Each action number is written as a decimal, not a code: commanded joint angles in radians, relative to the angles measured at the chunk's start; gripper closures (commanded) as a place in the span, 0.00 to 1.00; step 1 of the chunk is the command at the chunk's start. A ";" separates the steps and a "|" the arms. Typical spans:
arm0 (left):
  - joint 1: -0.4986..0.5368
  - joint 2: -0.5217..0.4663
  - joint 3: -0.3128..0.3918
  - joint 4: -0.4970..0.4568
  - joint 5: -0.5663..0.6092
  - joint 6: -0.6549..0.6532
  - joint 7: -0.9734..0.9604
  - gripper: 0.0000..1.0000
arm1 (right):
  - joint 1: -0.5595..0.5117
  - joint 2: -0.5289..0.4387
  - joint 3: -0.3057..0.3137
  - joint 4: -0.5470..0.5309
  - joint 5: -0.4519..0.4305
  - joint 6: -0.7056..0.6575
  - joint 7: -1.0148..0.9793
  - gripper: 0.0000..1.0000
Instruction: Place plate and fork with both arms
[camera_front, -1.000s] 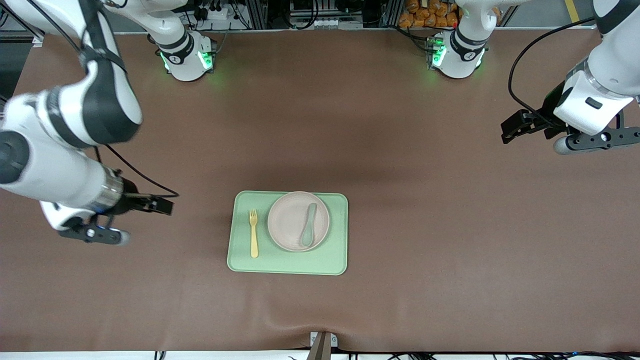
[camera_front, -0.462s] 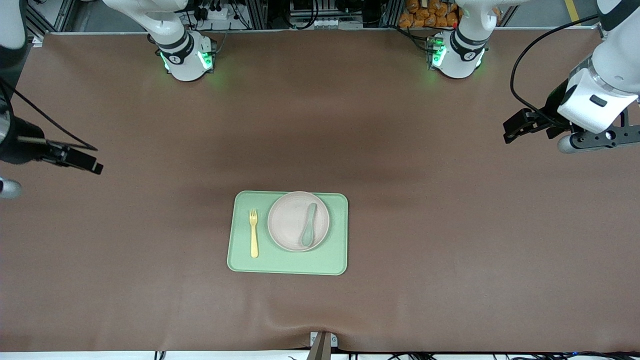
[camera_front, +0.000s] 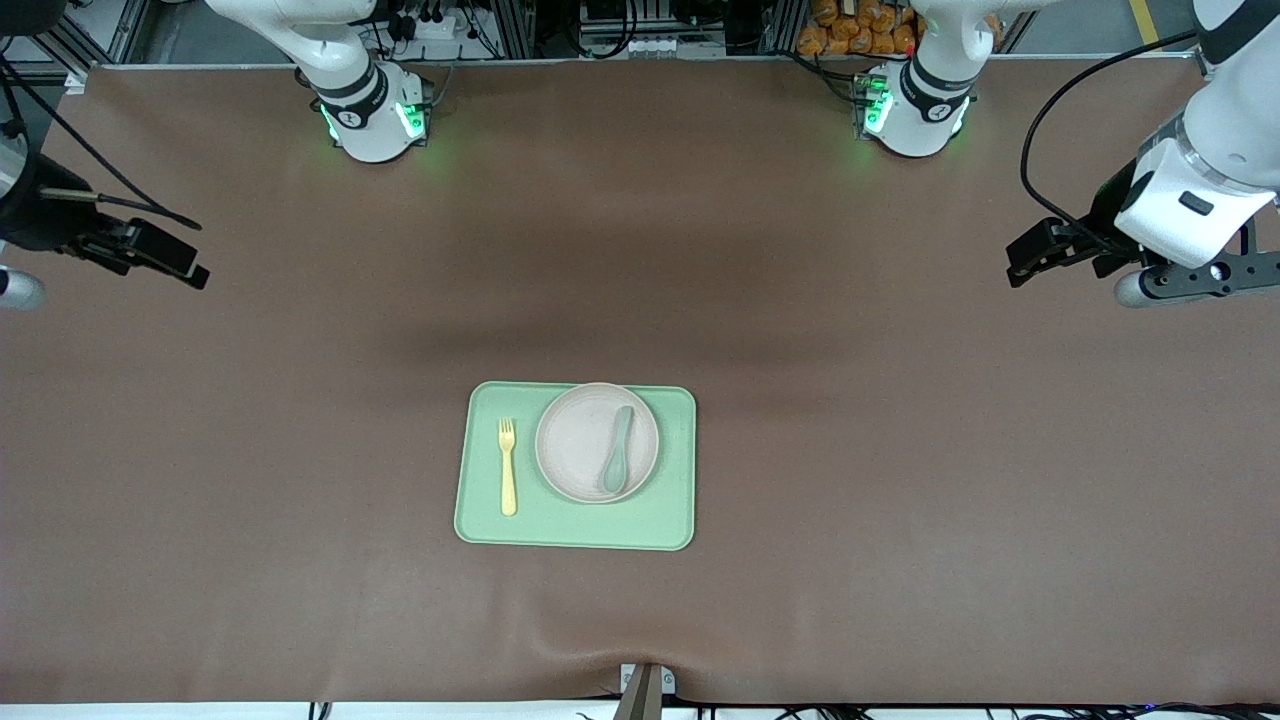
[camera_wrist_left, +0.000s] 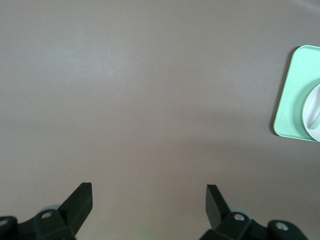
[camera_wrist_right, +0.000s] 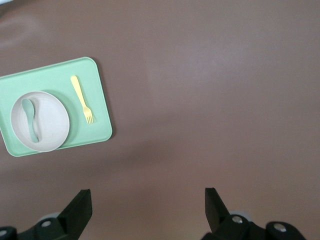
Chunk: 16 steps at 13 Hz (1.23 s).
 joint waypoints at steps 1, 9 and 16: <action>0.010 -0.011 -0.002 -0.011 -0.019 0.000 0.024 0.00 | 0.000 -0.034 0.004 -0.041 -0.003 0.028 -0.002 0.00; 0.010 -0.012 -0.002 -0.016 -0.019 0.000 0.024 0.00 | 0.013 0.026 0.004 0.093 -0.115 -0.053 -0.112 0.00; 0.010 -0.012 -0.002 -0.013 -0.019 0.000 0.024 0.00 | 0.014 0.026 0.001 0.086 -0.101 -0.057 -0.174 0.00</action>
